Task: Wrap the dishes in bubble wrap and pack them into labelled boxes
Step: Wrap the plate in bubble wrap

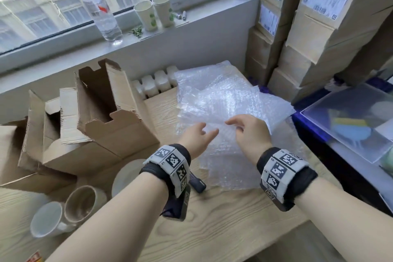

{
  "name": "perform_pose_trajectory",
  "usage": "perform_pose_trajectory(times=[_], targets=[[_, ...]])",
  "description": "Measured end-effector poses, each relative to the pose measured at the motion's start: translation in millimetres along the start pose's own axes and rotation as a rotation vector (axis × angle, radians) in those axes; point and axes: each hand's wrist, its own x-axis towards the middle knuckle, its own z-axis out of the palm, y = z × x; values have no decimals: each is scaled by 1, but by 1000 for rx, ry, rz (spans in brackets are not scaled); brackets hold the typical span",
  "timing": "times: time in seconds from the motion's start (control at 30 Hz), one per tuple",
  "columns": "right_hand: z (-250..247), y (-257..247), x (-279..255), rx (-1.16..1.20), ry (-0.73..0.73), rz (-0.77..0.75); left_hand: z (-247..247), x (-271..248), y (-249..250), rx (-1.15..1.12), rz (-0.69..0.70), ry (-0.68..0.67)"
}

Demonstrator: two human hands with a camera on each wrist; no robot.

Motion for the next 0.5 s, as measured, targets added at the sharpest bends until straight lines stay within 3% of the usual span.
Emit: perform_pose_trajectory(times=[0.13,0.23,0.3,0.37,0.43,0.5], targets=[[0,-10,-6,52,-15,-105,-9,-5,15,-759,-115,7],[1,-17,-10,85,-72,-189,-18,-8,14,-978,-127,88],[2,-17,-8,17,-13,-177,-25,-9,10,-999,-119,106],[1,-15,-1,-94,63,-35,-33,-10,5,-1025,-113,118],[-1,-12,3,-86,-24,207,-40,-12,-1,-1084,-113,114],[1,-9,6,20,-143,335,-46,-13,-6,-1116,-129,114]])
